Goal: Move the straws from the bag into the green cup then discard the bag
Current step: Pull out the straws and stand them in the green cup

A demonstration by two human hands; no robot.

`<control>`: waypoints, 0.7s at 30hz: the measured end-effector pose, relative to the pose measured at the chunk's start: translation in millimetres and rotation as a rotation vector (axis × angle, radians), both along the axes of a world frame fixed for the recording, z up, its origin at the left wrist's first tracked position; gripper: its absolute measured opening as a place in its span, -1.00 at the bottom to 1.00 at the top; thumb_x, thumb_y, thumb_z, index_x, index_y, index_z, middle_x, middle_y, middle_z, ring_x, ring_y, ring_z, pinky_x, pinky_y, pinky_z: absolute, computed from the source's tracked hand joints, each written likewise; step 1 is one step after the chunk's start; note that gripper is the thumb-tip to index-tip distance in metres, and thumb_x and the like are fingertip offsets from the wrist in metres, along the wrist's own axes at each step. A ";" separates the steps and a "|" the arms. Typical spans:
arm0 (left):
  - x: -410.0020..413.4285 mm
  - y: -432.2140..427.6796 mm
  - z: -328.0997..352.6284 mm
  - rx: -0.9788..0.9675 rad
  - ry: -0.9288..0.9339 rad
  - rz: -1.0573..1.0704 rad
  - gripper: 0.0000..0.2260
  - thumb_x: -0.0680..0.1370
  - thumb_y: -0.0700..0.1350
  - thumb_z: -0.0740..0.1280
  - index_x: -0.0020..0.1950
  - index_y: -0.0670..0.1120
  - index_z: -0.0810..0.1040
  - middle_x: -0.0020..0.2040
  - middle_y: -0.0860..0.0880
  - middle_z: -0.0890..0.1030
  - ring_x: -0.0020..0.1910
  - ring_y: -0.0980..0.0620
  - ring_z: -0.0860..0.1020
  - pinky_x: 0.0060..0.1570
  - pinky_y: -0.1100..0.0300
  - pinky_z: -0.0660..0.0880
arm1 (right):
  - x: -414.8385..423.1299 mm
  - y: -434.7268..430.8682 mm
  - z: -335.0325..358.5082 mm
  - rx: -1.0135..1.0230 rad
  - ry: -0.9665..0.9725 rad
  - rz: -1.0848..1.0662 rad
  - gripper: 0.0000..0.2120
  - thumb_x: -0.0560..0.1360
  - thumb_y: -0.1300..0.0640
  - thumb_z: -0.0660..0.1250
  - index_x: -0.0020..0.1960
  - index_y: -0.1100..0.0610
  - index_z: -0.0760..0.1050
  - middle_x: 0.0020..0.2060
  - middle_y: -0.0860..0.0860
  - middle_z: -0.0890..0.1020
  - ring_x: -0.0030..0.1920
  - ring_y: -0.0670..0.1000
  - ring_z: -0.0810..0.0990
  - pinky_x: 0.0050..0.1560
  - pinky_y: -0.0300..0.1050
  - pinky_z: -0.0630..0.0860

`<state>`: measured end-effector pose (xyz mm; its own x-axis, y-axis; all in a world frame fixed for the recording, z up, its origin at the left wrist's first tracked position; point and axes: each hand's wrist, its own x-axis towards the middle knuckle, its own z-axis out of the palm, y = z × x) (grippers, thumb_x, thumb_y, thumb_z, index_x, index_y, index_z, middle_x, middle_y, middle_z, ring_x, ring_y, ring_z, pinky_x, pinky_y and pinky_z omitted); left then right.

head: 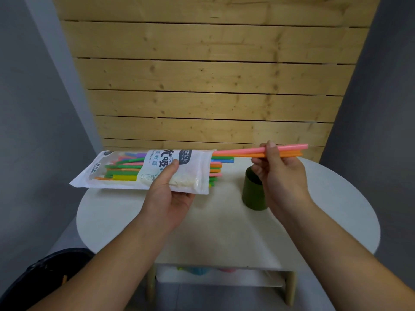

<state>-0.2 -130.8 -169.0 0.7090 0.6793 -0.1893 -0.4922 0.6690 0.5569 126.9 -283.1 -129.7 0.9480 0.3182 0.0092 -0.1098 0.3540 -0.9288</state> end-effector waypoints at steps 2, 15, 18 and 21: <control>0.7 2.8 0.3 -0.034 0.011 0.030 -0.69 0.53 -0.21 0.47 0.26 -0.05 0.59 0.09 -0.08 0.77 0.03 -0.07 0.75 -0.13 -0.05 0.71 | 6.1 -8.1 2.6 -0.006 -0.031 -0.053 -0.76 0.62 -0.01 0.29 -0.06 0.13 0.60 -0.44 -0.06 0.66 -0.35 -0.13 0.66 -0.15 -0.22 0.63; 15.6 2.5 -10.2 -0.061 0.054 0.051 -0.75 0.55 -0.22 0.46 0.20 -0.06 0.57 0.01 -0.08 0.78 -0.06 -0.05 0.76 -0.27 0.01 0.69 | 53.8 -92.9 3.4 -0.007 -0.160 -0.327 -0.76 0.61 -0.03 0.30 -0.12 0.11 0.56 -0.43 -0.10 0.62 -0.33 -0.11 0.63 -0.18 -0.25 0.60; 23.0 -3.3 -12.5 -0.068 0.060 0.043 -0.73 0.55 -0.23 0.46 0.22 -0.07 0.57 0.03 -0.08 0.78 -0.03 -0.05 0.76 -0.23 -0.02 0.70 | 62.7 -115.3 1.0 -0.022 -0.173 -0.367 -0.76 0.61 -0.03 0.30 -0.13 0.10 0.55 -0.37 -0.04 0.60 -0.29 -0.05 0.62 -0.16 -0.23 0.59; 26.5 -5.0 -15.8 -0.071 0.060 0.036 -0.72 0.55 -0.22 0.45 0.24 -0.07 0.57 0.07 -0.08 0.77 0.00 -0.06 0.75 -0.15 -0.06 0.71 | 67.1 -125.5 -0.6 -0.040 -0.184 -0.406 -0.76 0.60 -0.03 0.30 -0.13 0.10 0.55 -0.36 -0.03 0.58 -0.32 -0.07 0.61 -0.16 -0.22 0.61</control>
<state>26.3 -135.8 -184.8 0.6706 0.6875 -0.2788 -0.4838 0.6902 0.5381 194.0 -408.6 -130.3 0.9799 -0.0755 0.1847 0.1990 0.2982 -0.9335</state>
